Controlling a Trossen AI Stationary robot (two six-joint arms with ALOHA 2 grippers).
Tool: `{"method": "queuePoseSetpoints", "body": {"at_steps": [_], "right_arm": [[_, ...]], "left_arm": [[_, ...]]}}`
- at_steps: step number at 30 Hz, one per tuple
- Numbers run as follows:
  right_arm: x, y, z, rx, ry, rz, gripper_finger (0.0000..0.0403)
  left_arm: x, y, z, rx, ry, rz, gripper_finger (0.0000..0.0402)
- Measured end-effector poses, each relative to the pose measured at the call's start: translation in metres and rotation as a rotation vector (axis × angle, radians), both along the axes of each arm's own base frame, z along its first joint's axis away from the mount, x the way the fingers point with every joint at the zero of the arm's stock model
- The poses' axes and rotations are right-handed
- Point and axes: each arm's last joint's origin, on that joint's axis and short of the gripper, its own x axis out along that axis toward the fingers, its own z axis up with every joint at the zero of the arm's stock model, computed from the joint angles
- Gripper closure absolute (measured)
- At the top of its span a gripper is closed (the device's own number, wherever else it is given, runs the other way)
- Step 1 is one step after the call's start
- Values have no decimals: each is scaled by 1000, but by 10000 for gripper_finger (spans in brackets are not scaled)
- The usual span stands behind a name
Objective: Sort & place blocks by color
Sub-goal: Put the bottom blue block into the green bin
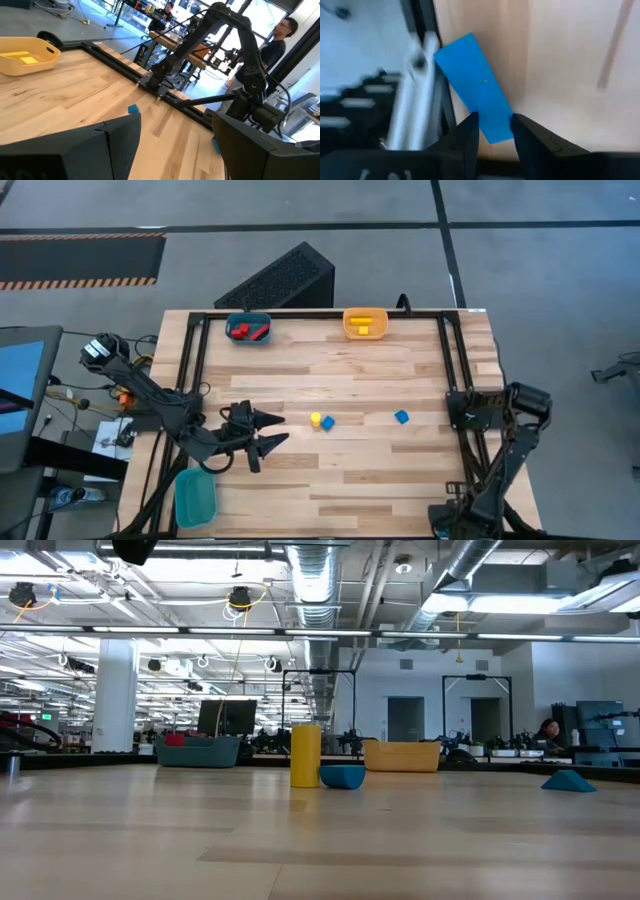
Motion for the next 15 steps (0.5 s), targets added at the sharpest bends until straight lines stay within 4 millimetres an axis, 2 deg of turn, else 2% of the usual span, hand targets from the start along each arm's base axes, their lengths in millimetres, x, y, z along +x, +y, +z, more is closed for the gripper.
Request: {"method": "queuePoseSetpoints", "body": {"at_steps": [7,11,15], "right_arm": [[45,-33,7,-108,-134,-128,270],[62,-62,26,-234,-276,-213,269],[68,-93,58,-303,-349,-306,269]], "left_arm": [[3,5,0,5,0,22,168],[5,8,1,7,-1,34,168],[6,11,3,-4,-4,8,168]]}}
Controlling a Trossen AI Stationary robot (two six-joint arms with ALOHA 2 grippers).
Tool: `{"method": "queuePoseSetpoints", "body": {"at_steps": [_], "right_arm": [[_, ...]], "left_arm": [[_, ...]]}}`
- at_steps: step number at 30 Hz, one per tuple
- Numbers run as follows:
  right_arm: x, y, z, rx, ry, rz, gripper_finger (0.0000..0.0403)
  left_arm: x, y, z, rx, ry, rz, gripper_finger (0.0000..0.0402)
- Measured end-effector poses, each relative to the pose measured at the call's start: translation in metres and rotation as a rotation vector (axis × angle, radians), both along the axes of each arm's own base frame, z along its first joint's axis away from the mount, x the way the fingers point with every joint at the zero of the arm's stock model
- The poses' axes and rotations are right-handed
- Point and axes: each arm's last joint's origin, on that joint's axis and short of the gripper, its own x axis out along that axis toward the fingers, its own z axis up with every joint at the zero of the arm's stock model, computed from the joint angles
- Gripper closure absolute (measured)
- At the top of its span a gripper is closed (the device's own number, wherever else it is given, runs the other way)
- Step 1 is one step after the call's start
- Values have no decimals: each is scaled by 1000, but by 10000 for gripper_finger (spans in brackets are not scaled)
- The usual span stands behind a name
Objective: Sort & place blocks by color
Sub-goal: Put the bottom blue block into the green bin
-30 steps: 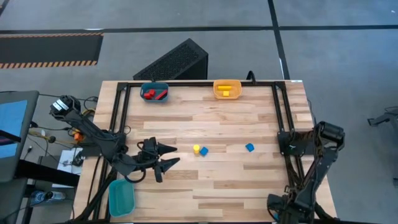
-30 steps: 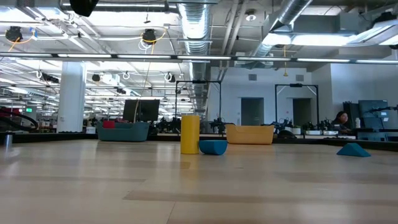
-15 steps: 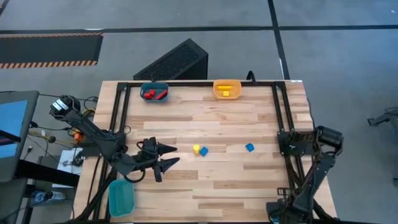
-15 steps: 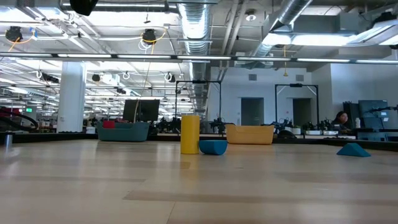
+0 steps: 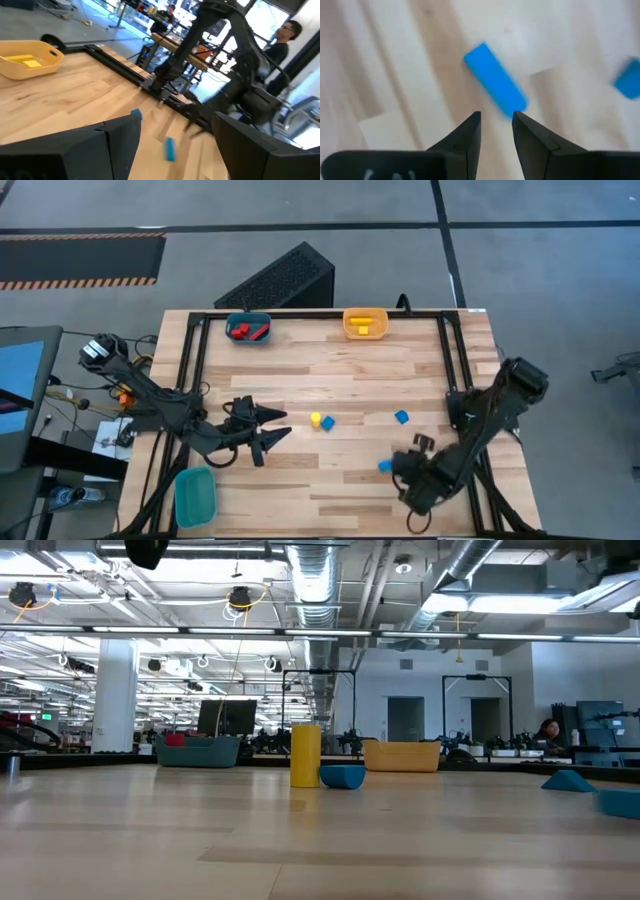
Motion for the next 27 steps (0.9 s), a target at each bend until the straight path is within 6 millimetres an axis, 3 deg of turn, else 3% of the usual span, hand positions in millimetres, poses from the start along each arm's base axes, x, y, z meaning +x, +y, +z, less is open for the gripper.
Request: {"method": "queuePoseSetpoints", "body": {"at_steps": [5,10,14,21,27], "right_arm": [[0,-20,23,-14,-57,-11,269],[11,-26,26,-31,-99,62,264],[27,-45,25,-55,-98,-17,240],[56,-80,25,60,-116,-196,160],[65,-93,4,196,-140,-235,132]], "left_arm": [[-6,4,9,-6,-23,-12,168],[-14,7,17,30,-36,-6,168],[-19,11,18,34,-8,8,168],[-18,19,7,-49,58,53,168],[-18,22,-4,-102,139,33,168]]}}
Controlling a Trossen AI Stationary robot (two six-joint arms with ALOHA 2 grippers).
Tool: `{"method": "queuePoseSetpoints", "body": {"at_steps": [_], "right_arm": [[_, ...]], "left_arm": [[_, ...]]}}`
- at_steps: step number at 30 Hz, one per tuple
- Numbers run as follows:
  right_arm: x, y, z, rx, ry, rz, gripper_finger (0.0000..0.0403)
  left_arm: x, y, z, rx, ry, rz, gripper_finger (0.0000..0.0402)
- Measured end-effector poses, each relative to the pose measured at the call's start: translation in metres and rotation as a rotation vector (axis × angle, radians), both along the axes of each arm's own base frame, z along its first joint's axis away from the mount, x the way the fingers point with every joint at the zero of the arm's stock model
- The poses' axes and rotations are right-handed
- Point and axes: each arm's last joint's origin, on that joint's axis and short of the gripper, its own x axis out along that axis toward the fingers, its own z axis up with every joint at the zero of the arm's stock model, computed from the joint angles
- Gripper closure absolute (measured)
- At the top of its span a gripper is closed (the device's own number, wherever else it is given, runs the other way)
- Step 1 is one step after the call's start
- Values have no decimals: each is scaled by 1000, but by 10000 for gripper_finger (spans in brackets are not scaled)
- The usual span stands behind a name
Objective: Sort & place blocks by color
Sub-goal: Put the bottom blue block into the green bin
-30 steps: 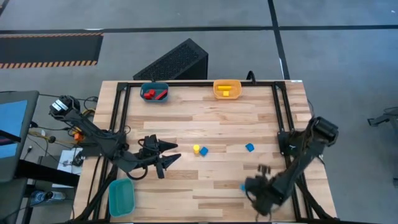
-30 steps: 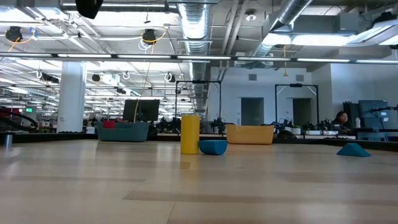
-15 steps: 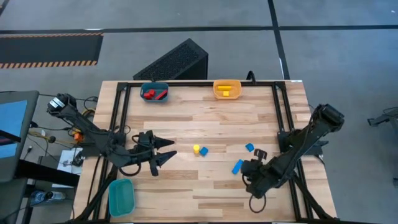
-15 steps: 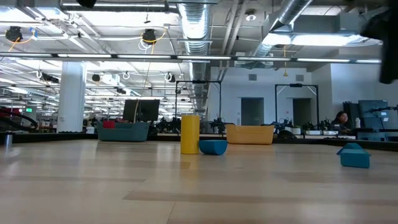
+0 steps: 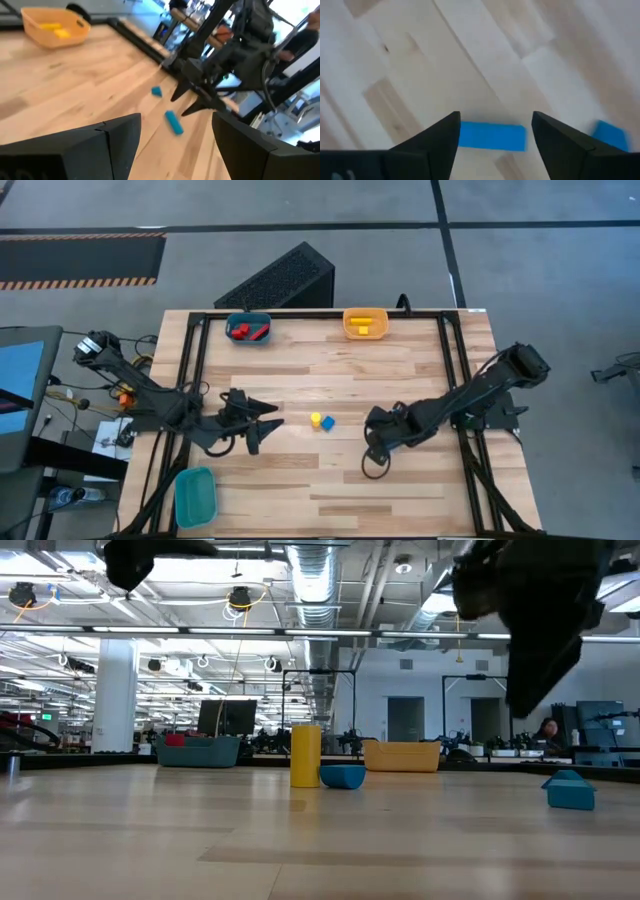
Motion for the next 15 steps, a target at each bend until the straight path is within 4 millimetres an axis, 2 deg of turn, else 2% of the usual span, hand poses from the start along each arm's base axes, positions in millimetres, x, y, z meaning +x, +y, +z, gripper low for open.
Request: {"method": "queuePoseSetpoints", "body": {"at_steps": [6,11,15], "right_arm": [[-11,-7,-26,117,52,-221,131],[-15,-8,-35,173,70,-406,131],[-16,-8,-41,195,84,-486,131]], "left_arm": [[-3,2,-8,-9,73,8,168],[-2,7,-11,7,104,21,168],[1,15,-13,32,136,34,168]]}}
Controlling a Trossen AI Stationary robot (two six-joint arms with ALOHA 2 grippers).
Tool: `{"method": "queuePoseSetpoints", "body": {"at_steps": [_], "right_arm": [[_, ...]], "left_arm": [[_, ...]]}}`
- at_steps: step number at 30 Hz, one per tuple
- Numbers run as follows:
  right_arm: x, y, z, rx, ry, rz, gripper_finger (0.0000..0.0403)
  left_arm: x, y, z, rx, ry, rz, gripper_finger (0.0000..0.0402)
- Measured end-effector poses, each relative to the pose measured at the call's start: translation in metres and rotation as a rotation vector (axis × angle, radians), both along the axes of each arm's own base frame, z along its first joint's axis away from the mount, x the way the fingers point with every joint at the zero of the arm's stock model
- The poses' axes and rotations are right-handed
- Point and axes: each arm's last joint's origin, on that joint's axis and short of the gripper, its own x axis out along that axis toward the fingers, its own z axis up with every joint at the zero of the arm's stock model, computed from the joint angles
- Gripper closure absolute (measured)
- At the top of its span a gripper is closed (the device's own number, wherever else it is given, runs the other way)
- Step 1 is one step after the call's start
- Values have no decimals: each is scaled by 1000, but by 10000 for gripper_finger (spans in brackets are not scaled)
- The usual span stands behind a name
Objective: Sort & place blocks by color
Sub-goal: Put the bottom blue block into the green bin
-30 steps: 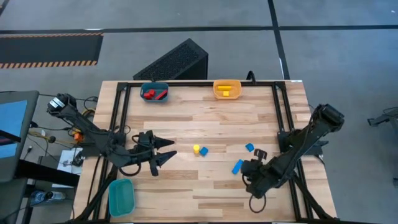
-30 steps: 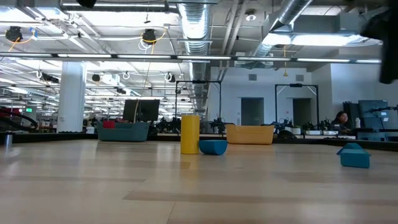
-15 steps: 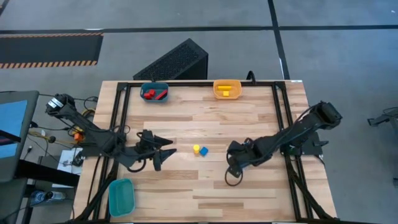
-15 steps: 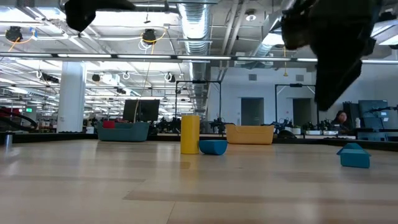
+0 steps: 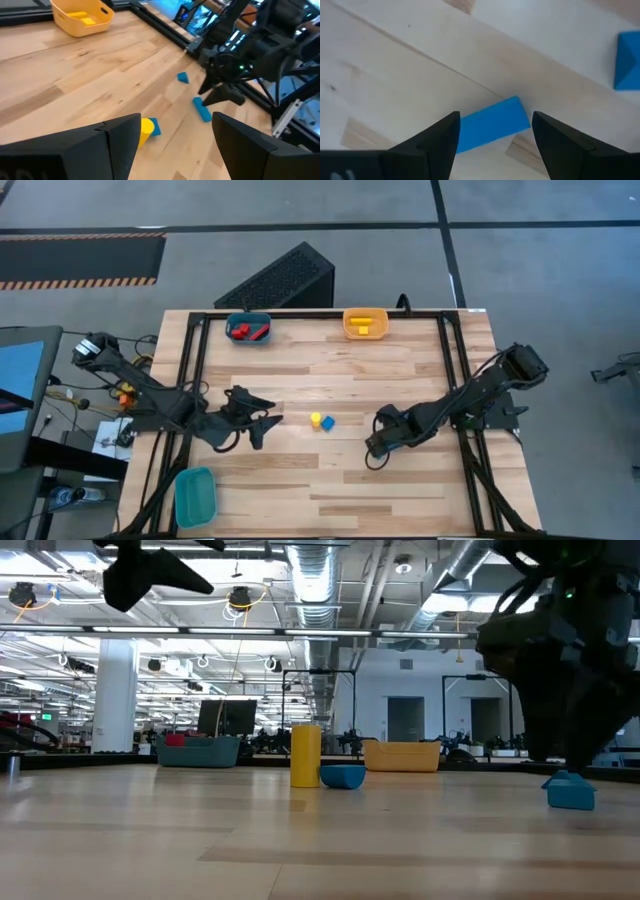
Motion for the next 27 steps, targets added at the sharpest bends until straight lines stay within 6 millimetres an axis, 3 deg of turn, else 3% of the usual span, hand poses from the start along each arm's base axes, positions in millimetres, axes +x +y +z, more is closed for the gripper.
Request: {"method": "queuePoseSetpoints", "body": {"at_steps": [4,11,23,27], "right_arm": [[-2,6,-6,26,34,-10,131],[-17,37,-11,65,97,121,131],[-57,81,2,159,88,0,131],[-57,90,4,169,23,164,131]], "left_arm": [[5,9,-1,-6,25,-8,168],[9,19,-2,-22,63,-48,168],[16,33,-2,-7,81,-62,168],[19,42,0,0,77,-74,168]]}}
